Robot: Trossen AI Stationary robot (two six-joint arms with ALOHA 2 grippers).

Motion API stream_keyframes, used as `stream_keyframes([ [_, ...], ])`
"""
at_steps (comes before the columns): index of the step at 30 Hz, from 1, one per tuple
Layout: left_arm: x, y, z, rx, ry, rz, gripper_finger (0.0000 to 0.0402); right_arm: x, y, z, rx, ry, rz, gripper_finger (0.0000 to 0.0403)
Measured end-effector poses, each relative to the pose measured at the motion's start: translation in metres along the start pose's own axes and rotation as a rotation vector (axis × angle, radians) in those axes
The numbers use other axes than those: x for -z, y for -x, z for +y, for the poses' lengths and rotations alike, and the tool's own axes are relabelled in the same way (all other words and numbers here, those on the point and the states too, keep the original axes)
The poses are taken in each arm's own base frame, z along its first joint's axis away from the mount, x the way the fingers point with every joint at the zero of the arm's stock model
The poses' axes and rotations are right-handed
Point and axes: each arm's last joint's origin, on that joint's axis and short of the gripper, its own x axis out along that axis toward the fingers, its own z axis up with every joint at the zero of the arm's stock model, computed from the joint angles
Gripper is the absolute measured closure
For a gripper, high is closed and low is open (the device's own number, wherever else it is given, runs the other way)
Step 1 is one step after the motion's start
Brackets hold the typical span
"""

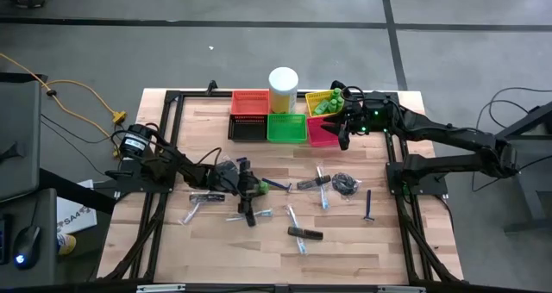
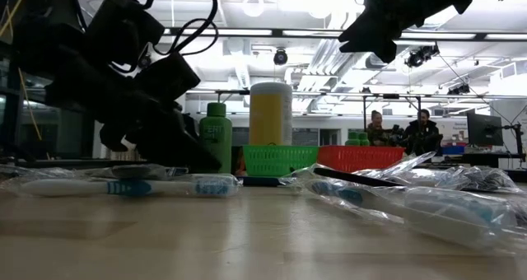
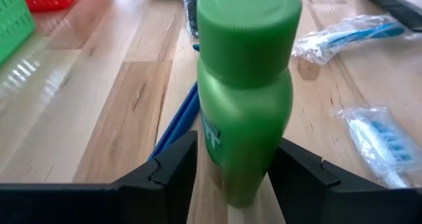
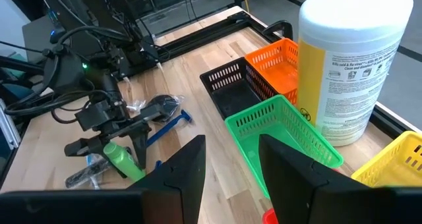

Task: Pick & Place Travel size toiletries
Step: Put the green shampoo into the yellow bin

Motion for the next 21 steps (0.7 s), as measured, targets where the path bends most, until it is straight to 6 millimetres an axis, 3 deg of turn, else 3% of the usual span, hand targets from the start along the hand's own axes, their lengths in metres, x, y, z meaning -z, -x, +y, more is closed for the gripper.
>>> stream_keyframes([
  [11, 0.006, -0.018, -0.004, -0.007, 0.006, 0.016, 0.0231, 0.000, 0.000, 0.000, 0.000, 0.000, 0.001, 0.0268],
  [21, 0.007, -0.017, -0.003, -0.017, 0.039, 0.023, 0.0238, 0.001, 0.000, 0.000, 0.002, 0.001, 0.009, 0.0268],
])
